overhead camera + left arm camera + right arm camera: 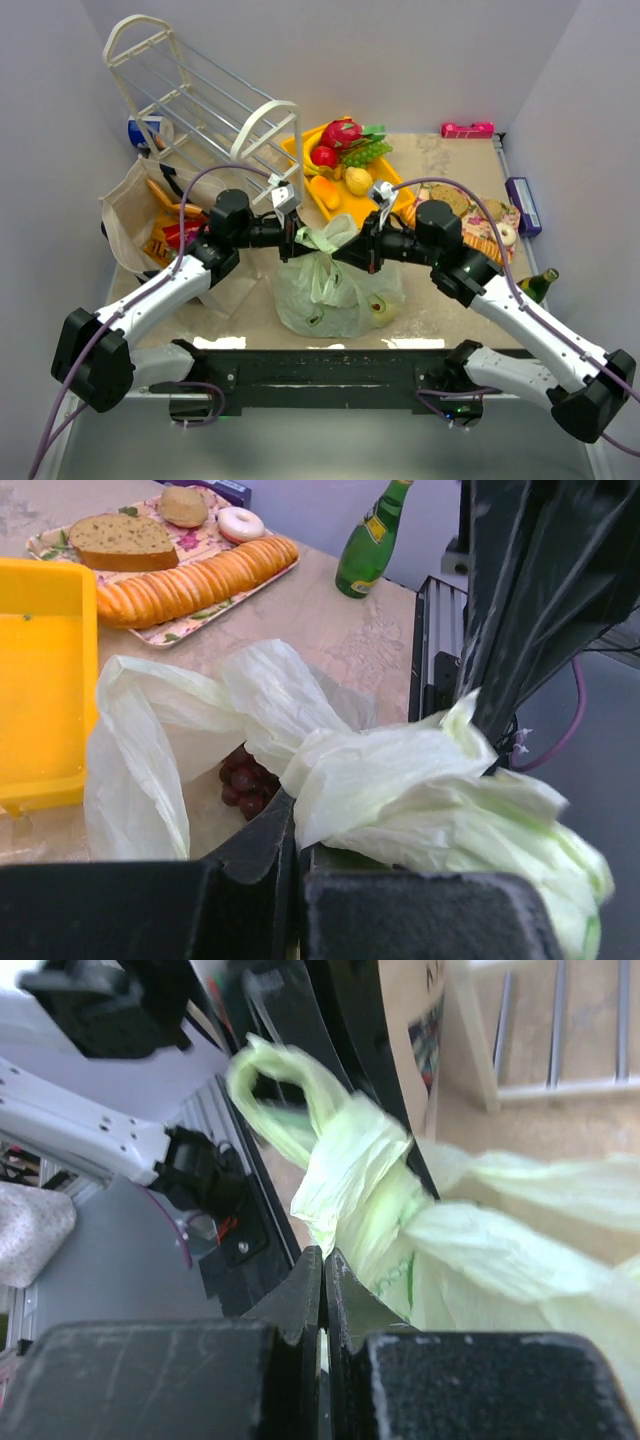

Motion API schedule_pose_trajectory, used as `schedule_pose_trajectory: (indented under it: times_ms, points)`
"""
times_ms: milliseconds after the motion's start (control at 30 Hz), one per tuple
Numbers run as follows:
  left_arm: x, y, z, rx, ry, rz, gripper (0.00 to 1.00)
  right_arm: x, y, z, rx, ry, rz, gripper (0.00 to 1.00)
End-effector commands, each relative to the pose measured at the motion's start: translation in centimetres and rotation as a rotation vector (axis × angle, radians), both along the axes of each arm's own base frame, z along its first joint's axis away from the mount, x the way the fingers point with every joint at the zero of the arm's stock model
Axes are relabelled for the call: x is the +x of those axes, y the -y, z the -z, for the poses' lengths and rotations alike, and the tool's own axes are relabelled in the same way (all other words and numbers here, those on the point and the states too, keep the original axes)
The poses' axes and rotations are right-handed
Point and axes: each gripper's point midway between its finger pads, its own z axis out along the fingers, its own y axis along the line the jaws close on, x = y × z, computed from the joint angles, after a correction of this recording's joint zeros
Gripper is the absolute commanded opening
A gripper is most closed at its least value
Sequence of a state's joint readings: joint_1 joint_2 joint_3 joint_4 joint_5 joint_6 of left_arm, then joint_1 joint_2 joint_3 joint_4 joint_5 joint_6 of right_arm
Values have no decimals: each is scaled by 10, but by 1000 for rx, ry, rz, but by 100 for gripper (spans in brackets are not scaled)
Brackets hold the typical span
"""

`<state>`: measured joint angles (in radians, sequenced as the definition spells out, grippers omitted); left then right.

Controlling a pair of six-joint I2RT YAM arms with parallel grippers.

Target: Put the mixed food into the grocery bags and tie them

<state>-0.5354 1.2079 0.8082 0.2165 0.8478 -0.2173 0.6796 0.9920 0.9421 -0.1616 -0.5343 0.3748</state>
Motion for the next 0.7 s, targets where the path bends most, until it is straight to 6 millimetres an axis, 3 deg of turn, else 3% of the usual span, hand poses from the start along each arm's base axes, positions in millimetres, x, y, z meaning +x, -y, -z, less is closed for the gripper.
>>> schedule_pose_trajectory:
  times_ms: [0,167,233,367,533,667]
  points:
    - [13,-4,-9,-29,-24,-71,0,-8,-5,33,-5,-106,44,0]
    - [9,-6,-5,-43,-61,-84,0,-9,-19,66,-11,-194,55,0]
    - [8,-8,-3,-45,-77,-95,0,-11,-29,64,3,-187,42,0]
    - [5,-10,1,-36,-110,-107,2,-8,-42,79,-38,-206,77,0]
    - [0,-16,5,-11,-136,-126,14,6,-38,98,-74,-236,185,0]
    - [-5,-21,8,15,-141,-138,29,13,-32,97,-68,-218,244,0]
